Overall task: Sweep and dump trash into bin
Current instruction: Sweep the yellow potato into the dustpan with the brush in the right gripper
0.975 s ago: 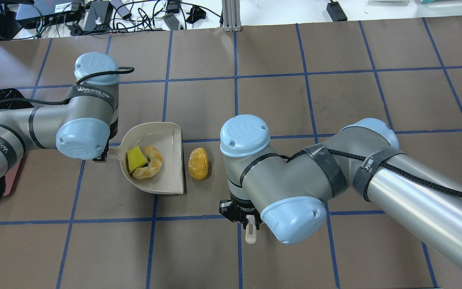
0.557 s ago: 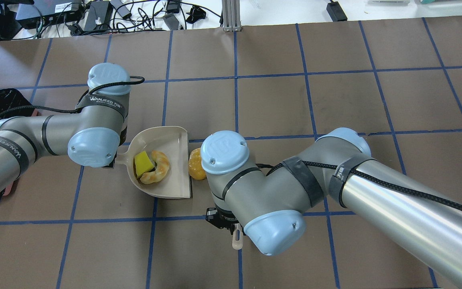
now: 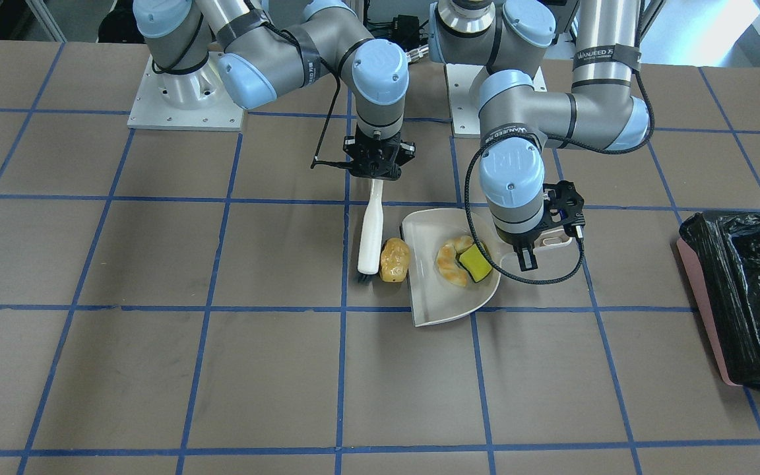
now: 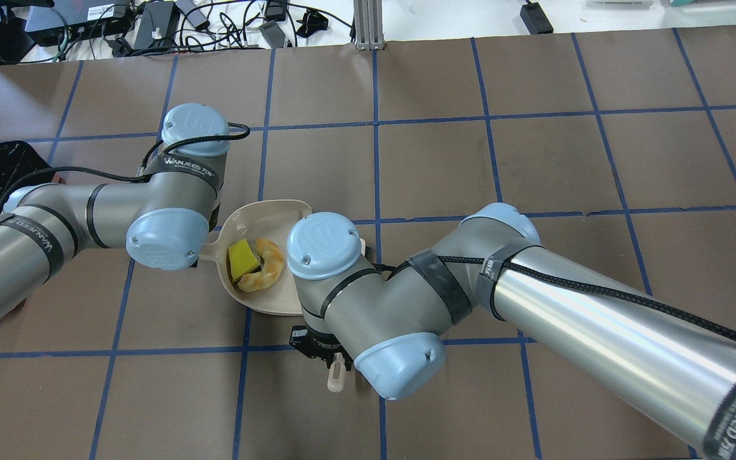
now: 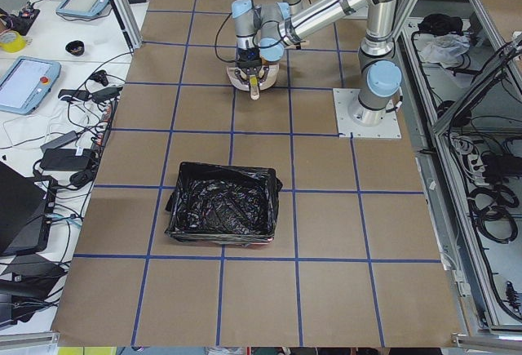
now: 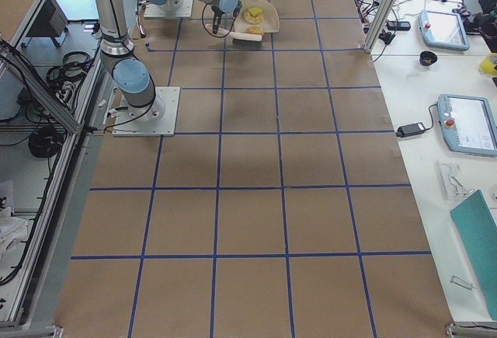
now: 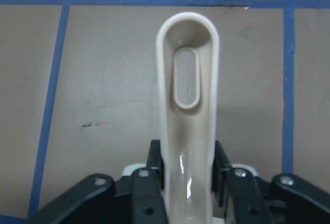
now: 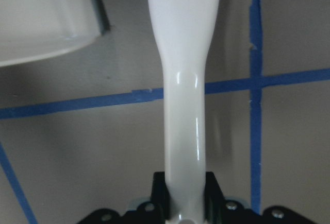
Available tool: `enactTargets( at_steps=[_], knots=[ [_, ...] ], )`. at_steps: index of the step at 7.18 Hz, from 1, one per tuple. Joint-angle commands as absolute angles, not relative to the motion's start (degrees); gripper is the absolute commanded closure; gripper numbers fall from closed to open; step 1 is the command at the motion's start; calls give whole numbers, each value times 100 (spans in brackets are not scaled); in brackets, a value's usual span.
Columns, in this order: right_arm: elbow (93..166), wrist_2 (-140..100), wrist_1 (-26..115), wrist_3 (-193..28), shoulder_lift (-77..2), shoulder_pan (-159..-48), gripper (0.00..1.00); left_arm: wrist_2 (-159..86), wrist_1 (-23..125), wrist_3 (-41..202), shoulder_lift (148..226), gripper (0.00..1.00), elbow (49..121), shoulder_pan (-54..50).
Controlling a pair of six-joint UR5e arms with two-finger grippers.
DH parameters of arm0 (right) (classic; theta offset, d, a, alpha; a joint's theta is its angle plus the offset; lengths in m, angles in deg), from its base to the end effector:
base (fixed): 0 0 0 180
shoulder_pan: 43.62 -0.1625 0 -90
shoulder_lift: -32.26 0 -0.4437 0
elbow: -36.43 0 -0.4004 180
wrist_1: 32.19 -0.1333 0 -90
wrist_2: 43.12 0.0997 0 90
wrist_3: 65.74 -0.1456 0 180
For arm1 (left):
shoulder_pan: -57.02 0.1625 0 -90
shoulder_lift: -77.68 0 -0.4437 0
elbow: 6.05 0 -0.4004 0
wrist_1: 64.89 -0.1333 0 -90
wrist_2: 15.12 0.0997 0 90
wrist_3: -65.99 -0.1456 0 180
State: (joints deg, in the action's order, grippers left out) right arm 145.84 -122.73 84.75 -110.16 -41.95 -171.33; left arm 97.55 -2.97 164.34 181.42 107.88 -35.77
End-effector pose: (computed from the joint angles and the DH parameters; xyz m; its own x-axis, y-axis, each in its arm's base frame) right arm 0.4480 -0.3185 0.2026 -0.9908 0.1329 -0.0269 0.1234 0.9659 0.2275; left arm -0.1013 -0.4939 0.1997 0.0859 -0.9903 -0.1096 -0.9158 -0.0351 -0.4002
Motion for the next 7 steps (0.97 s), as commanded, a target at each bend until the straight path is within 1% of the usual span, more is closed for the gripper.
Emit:
enactTargets(
  at_steps=[1, 2, 3, 6, 7],
  knots=[
    [13824, -12231, 8470, -11259, -3780, -17308, 100, 9712, -319, 16469, 18139, 100, 10768, -3693],
    [13568, -12170, 8470, -11268, -3709, -17404, 100, 9686, -380, 16461, 18130, 100, 10750, -3772],
    [13522, -12126, 8470, -11294, -3700, -17474, 100, 9546, -520, 16408, 18148, 100, 10733, -3816],
    [13548, -12477, 8094, -11093, -3980, -17528, 100, 7819, -1224, 15218, 18244, 100, 10724, -3572],
    [13679, -13165, 7483, -10700, -4251, -17519, 100, 7561, -1216, 15108, 18305, 100, 10732, -3353]
  ],
)
